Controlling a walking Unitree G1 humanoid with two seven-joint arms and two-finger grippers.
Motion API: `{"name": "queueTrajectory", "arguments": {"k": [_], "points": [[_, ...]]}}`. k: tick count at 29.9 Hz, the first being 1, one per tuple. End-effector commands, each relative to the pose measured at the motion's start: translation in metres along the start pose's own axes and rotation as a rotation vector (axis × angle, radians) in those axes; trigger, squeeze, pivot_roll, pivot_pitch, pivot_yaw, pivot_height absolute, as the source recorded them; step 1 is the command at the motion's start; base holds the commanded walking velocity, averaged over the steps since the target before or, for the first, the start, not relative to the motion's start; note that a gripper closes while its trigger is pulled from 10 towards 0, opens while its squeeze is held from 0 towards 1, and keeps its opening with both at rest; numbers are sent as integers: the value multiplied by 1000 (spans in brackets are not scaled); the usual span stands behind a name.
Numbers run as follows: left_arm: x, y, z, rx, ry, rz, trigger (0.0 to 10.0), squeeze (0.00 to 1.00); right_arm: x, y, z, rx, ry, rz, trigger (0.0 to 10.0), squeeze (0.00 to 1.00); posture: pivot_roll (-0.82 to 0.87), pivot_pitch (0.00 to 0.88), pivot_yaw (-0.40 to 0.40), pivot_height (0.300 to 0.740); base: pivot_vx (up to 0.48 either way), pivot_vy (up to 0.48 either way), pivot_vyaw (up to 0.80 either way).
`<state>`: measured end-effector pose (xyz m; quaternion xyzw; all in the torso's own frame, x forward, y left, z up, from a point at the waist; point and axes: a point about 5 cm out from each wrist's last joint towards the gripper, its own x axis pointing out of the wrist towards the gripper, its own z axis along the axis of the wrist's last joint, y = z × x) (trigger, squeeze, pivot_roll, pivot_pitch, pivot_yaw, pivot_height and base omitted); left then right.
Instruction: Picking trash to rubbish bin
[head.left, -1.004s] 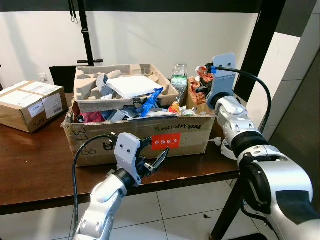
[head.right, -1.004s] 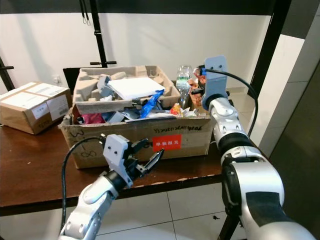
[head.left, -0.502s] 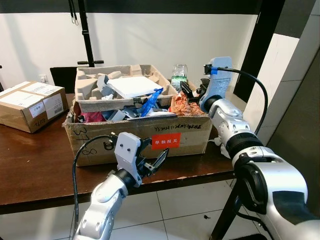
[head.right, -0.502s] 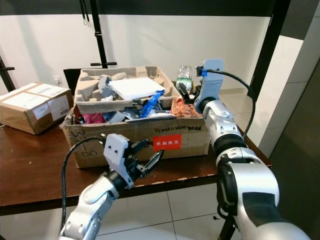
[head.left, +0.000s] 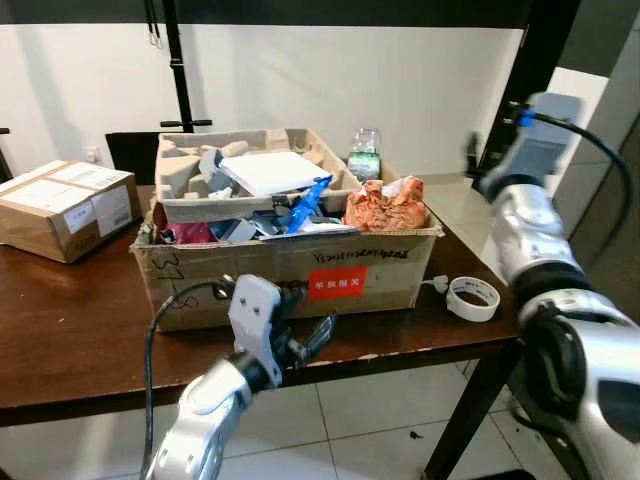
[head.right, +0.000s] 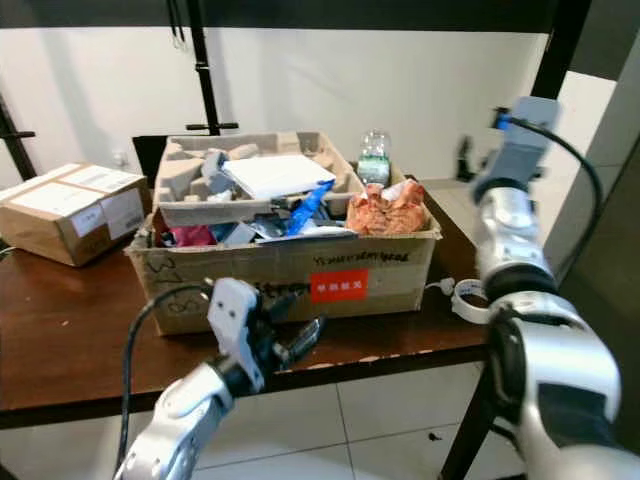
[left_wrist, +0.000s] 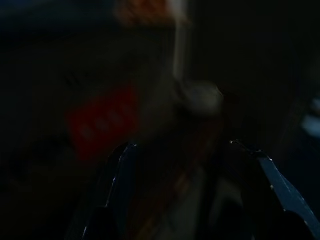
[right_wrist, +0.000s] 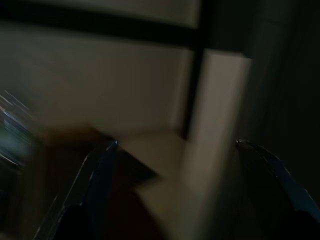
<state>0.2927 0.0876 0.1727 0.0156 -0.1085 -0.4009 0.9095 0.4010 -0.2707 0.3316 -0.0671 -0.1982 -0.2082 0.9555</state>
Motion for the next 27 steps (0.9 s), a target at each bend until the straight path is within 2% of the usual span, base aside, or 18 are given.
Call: {"name": "queueTrajectory", "arguments": {"k": [1,2,4,5,6,8,9,11,13,14,16,19,20,21,22,25,26,27], "points": [[-6,-6,-10,-6,58,-69,10000,0,-5,-8,-17,-89,47,-25,10000,0,-84,128,-2,740,0,0,0],[-12,-10,-16,-5,98,-111,10000,0,-8,-17,-26,-123,70,-45,10000,0,-87,130,2,740,0,0,0],[-12,-10,-16,-5,98,-111,10000,0,-8,-17,-26,-123,70,-45,10000,0,-87,130,2,740,0,0,0],[-18,-14,-23,-8,143,-158,10000,0,-13,-27,-38,-154,103,-67,10000,0,-87,130,2,740,0,0,0],[-18,-14,-23,-8,143,-158,10000,0,-13,-27,-38,-154,103,-67,10000,0,-87,130,2,740,0,0,0],[-39,-23,-50,18,284,-223,10000,0,-41,-62,-91,-217,290,-158,10000,0,-85,134,1,740,0,0,0],[-46,-25,-59,29,328,-235,10000,0,-53,-75,-109,-230,358,-197,10000,0,-85,134,1,740,0,0,0],[-46,-25,-59,29,328,-235,10000,0,-53,-75,-109,-230,358,-197,10000,0,-85,134,1,740,0,0,0],[-61,-30,-77,45,424,-264,10000,0,-89,-101,-149,-249,517,-312,10000,0,-90,135,7,740,0,0,0],[-67,-31,-88,41,485,-249,10000,0,-117,-109,-175,-285,618,-352,10000,0,-90,137,10,740,0,0,0],[-67,-31,-88,41,485,-249,10000,0,-117,-109,-175,-285,618,-352,10000,0,-90,137,10,740,0,0,0],[-89,-24,-127,53,746,-146,10000,0,-192,-117,-227,-342,884,-368,10000,0,-86,138,4,740,0,0,0],[-94,-22,-136,57,814,-122,10000,0,-206,-115,-236,-335,938,-351,10000,0,-84,140,-1,740,0,0,0],[-94,-22,-136,57,814,-122,10000,0,-206,-115,-236,-335,938,-351,10000,0,-84,140,-1,740,0,0,0],[-100,-21,-145,63,875,-99,10000,0,-220,-111,-244,-308,1000,-324,10000,0,-83,140,-3,740,0,0,0],[-123,-23,-171,-8,1040,-5,10000,0,-269,-99,-266,-152,1162,-334,10000,0,-82,141,-8,740,0,0,0],[-129,-25,-177,-47,1068,37,10000,0,-281,-95,-270,-130,1196,-325,10000,0,-83,143,-6,740,0,0,0],[-135,-25,-182,-79,1090,98,10000,0,-290,-87,-274,-135,1227,-252,10000,0,-83,143,-7,740,0,0,0]]}}
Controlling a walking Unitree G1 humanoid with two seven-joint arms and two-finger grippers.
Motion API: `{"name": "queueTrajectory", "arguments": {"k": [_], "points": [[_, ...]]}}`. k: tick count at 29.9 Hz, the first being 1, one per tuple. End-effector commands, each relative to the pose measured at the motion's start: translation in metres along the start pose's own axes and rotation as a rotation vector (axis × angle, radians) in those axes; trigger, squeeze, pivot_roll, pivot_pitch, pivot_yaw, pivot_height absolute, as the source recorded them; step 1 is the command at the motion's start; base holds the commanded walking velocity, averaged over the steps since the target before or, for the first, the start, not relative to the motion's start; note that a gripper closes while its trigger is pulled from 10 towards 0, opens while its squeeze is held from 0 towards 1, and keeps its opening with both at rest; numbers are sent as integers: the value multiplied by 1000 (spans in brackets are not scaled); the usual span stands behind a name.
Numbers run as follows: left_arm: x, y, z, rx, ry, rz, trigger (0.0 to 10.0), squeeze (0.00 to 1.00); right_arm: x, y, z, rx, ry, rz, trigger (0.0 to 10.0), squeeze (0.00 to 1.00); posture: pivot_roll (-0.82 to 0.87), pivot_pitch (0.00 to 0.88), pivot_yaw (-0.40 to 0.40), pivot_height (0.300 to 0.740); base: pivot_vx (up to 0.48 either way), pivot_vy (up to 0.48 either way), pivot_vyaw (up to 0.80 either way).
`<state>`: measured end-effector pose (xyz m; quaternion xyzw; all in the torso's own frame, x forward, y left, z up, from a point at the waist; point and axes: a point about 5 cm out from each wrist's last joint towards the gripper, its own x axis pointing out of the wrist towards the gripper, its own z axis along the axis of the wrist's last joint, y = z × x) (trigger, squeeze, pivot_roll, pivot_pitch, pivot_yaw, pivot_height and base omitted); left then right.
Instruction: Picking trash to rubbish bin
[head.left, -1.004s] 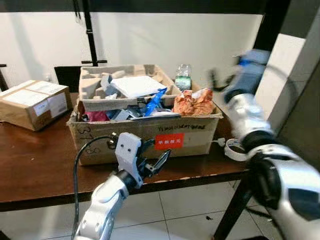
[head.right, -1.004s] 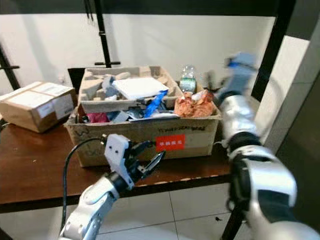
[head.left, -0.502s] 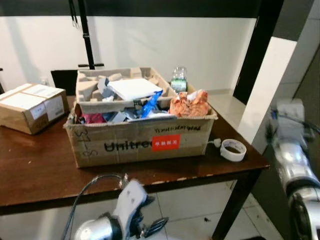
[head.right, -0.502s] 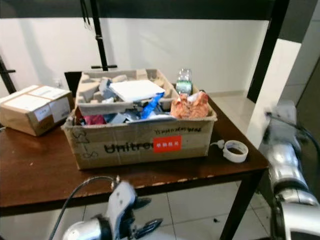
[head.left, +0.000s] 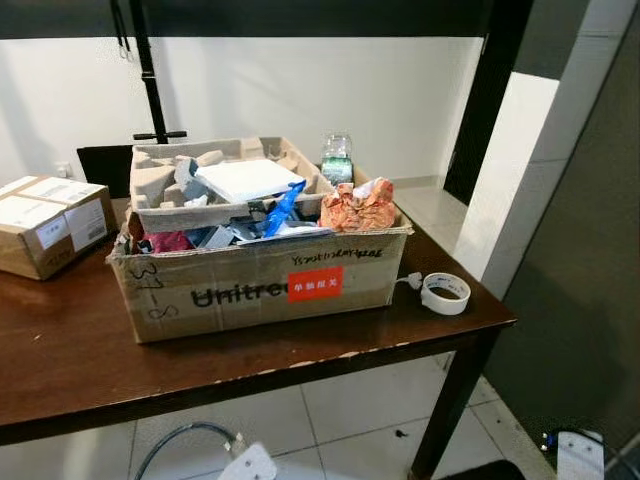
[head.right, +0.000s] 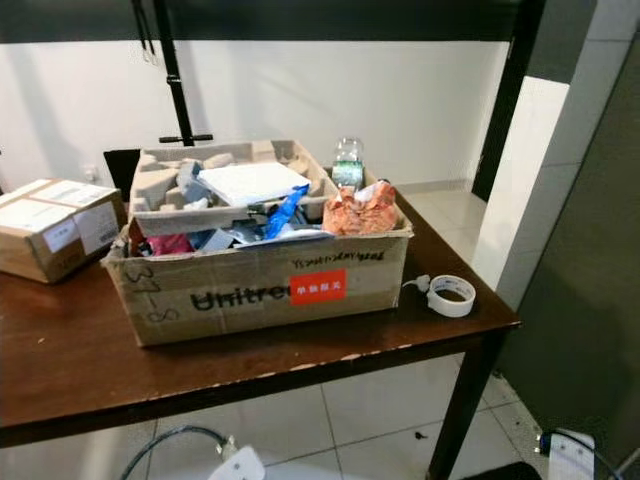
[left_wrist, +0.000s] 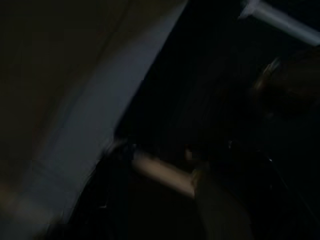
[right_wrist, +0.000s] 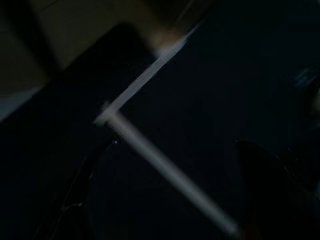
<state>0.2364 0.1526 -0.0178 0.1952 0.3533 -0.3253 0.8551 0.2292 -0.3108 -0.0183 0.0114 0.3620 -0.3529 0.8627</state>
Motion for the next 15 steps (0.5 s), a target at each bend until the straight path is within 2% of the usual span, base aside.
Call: {"name": "queueTrajectory", "arguments": {"k": [1,2,3,4,5,6,7,9,10,11,12,13,14,15], "points": [[2,-6,-20,-68,73,23,10000,0,-3,5,-21,-8,71,44,10000,0,-83,143,-7,740,0,0,0],[4,-5,-27,-117,97,67,10000,0,-7,15,-31,-81,90,125,10000,0,-89,145,-7,740,0,0,0],[4,-5,-27,-117,97,67,10000,0,-7,15,-31,-81,90,125,10000,0,-89,145,-7,740,0,0,0],[5,-4,-34,-161,117,107,10000,0,-13,30,-42,-164,112,236,10000,0,-90,145,-8,740,0,0,0],[5,-5,-41,-147,139,136,10000,0,-20,45,-53,-250,112,352,10000,0,-90,145,-13,740,0,0,0],[5,-5,-41,-147,139,136,10000,0,-20,45,-53,-250,112,352,10000,0,-90,145,-13,740,0,0,0],[6,-5,-44,-128,151,149,10000,0,-25,55,-59,-299,109,424,10000,0,-90,145,-15,740,0,0,0],[8,-9,-47,-137,144,145,10000,0,-36,73,-71,-319,135,583,10000,0,-86,147,-21,740,0,0,0],[8,-9,-47,-137,144,145,10000,0,-36,73,-71,-319,135,583,10000,0,-86,147,-21,740,0,0,0],[10,-12,-48,-248,110,164,10000,0,-44,85,-76,-335,108,666,10000,0,-84,146,-23,740,0,0,0],[10,-12,-48,-248,110,164,10000,0,-44,85,-76,-335,108,666,10000,0,-84,146,-23,740,0,0,0],[10,-12,-49,-312,98,186,10000,0,-48,90,-77,-359,80,694,10000,0,-84,146,-23,740,0,0,0],[10,-12,-49,-312,98,186,10000,0,-48,90,-77,-359,80,694,10000,0,-84,146,-23,740,0,0,0],[11,-12,-50,-369,92,210,10000,0,-51,94,-78,-377,51,716,10000,0,-80,147,-23,740,0,0,0]]}}
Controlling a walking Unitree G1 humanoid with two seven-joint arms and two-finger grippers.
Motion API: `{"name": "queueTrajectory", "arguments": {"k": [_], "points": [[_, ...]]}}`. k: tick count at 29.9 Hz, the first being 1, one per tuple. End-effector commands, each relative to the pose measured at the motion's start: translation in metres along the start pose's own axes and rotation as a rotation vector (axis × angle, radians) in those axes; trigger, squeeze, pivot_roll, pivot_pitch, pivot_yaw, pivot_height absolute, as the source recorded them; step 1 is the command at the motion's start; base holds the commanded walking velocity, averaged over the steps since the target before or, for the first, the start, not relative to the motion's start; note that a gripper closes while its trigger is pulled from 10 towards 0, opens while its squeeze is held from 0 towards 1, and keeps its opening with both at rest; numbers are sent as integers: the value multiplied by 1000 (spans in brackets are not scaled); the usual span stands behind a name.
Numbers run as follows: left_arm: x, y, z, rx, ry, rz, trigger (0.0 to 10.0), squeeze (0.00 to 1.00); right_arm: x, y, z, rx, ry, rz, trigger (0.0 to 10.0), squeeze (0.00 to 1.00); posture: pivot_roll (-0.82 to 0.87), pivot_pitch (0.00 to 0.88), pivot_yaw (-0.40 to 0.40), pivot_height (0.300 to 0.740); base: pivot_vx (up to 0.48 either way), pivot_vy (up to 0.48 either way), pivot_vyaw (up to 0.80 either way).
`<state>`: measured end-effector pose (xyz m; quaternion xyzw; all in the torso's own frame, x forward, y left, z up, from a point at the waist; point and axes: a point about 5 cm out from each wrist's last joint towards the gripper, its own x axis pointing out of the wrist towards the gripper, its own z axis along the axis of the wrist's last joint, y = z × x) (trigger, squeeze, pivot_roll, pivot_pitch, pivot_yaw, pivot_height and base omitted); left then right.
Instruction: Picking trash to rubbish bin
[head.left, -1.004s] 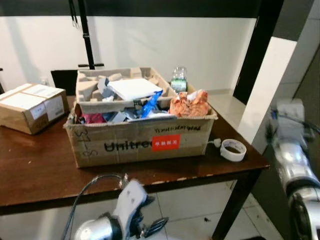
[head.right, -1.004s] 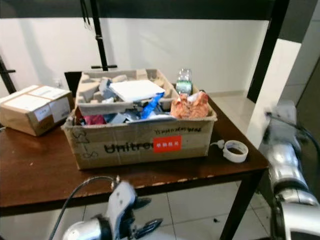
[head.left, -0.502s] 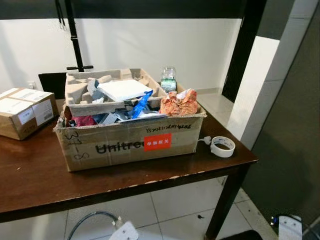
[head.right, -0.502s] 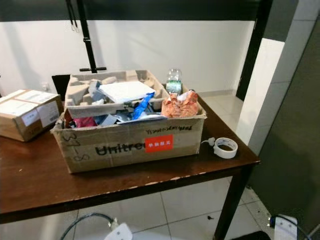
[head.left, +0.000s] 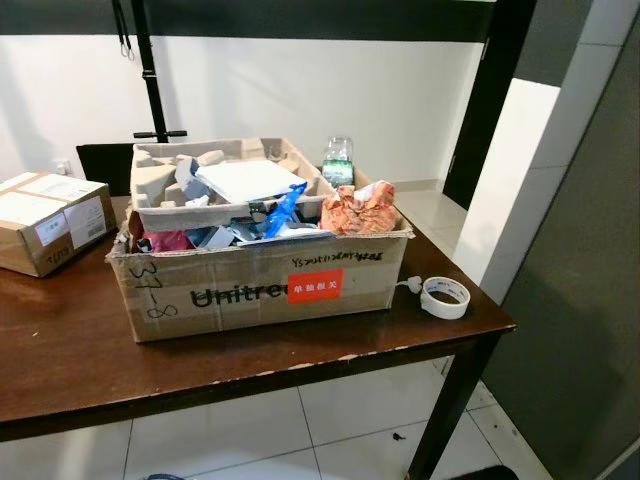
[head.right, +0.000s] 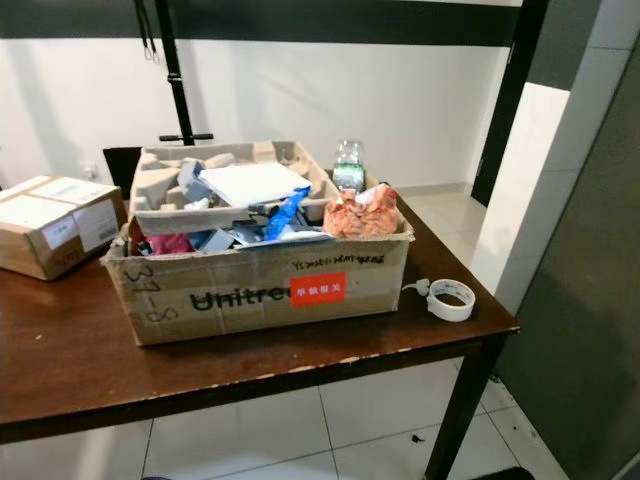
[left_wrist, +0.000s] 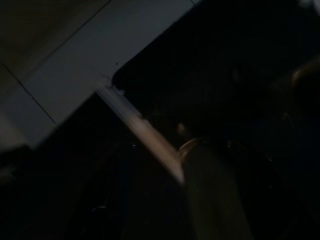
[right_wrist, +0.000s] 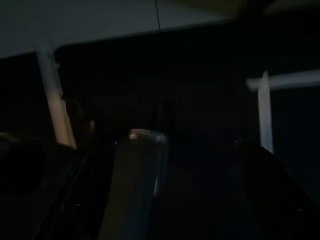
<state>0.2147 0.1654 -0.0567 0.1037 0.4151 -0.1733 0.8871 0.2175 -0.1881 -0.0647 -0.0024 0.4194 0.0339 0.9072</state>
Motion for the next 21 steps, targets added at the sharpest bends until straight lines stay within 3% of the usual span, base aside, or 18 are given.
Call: {"name": "queueTrajectory", "arguments": {"k": [1,5,9,14,21], "points": [[0,0,-6,-50,11,16,10000,0,-1,0,-3,-26,-9,7,10000,0,-80,147,-23,740,0,0,0],[1,8,-9,-55,45,88,10000,0,-2,11,-11,-60,-5,25,10000,0,-69,146,-20,740,0,0,0],[1,11,-11,-81,44,108,10000,0,-3,10,-19,-60,27,11,10000,0,-69,146,-17,740,0,0,0],[0,17,-12,-177,22,158,10000,0,-6,8,-33,-27,73,-29,10000,0,-73,139,-8,740,0,0,0],[0,19,-15,-194,34,176,10000,0,-7,9,-37,-27,76,-25,10000,0,-73,132,-8,740,0,0,0]]}}
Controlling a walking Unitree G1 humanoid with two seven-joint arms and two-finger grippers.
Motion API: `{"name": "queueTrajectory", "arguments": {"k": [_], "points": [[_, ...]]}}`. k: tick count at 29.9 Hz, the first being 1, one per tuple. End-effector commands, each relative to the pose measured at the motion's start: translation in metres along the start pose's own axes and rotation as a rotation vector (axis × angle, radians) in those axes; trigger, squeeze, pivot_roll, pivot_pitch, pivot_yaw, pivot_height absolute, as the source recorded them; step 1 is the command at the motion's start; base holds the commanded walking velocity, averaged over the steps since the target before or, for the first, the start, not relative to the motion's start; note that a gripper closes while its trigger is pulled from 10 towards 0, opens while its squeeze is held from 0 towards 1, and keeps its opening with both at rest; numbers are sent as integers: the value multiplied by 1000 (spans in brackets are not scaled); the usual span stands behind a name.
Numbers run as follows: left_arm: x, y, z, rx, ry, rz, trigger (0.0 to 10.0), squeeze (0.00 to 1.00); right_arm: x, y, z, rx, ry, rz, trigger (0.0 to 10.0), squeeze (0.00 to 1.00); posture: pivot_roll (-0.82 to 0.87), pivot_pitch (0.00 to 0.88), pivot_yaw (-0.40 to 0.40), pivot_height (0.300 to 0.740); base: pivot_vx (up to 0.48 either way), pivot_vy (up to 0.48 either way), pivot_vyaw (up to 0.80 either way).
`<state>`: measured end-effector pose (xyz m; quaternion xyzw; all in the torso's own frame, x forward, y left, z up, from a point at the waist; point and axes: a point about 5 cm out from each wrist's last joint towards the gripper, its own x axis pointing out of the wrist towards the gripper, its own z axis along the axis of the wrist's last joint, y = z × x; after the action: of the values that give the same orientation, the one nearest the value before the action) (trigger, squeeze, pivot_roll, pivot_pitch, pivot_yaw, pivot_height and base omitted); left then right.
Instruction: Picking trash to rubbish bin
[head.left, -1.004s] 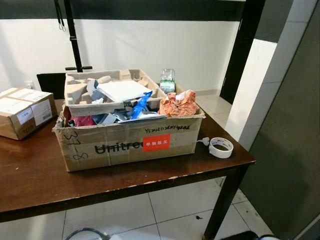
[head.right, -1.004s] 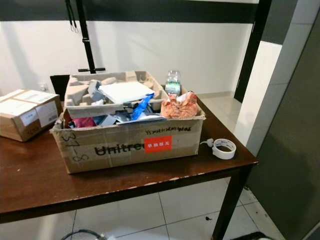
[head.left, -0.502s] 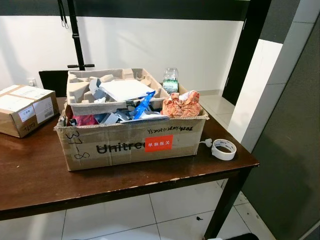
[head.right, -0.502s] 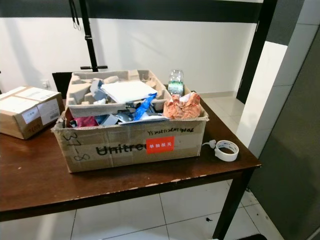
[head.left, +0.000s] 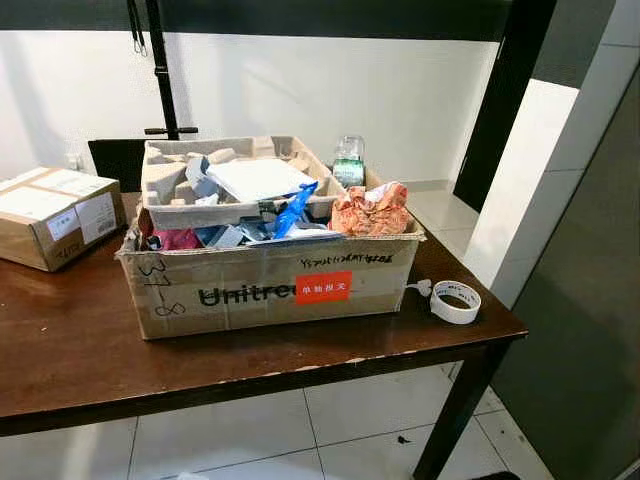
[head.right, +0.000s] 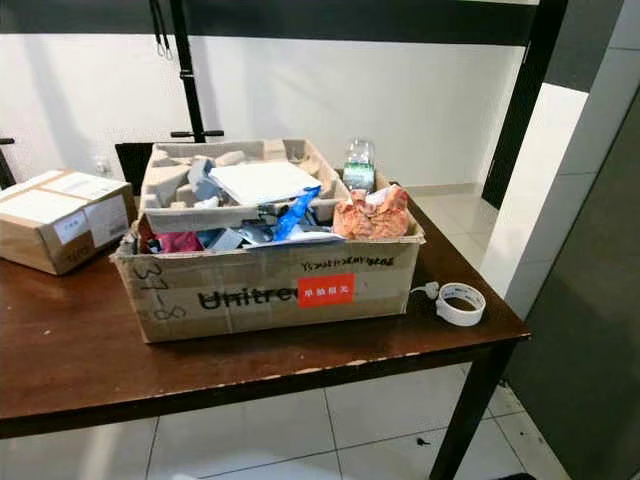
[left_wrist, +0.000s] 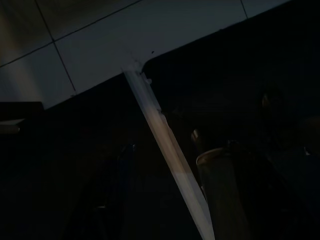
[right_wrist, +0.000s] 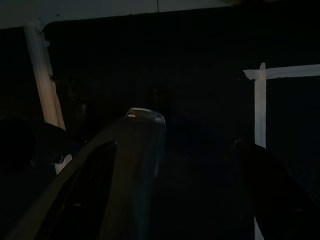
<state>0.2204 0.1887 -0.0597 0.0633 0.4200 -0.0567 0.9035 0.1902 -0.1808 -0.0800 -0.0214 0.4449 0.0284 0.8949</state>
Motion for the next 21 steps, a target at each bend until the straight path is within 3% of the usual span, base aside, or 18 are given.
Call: {"name": "queueTrajectory", "arguments": {"k": [1,13,21], "points": [[-1,-2,-10,-24,31,1,10000,0,-1,0,-8,-1,24,-2,10000,0,-74,132,-7,740,0,0,0],[-1,-6,-15,-21,36,-4,10000,0,-3,-1,-14,-79,66,16,10000,0,-71,127,-13,740,0,0,0],[-1,-6,-14,-23,28,-8,10000,0,-3,1,-15,-104,60,43,10000,0,-73,126,-9,740,0,0,734]]}}
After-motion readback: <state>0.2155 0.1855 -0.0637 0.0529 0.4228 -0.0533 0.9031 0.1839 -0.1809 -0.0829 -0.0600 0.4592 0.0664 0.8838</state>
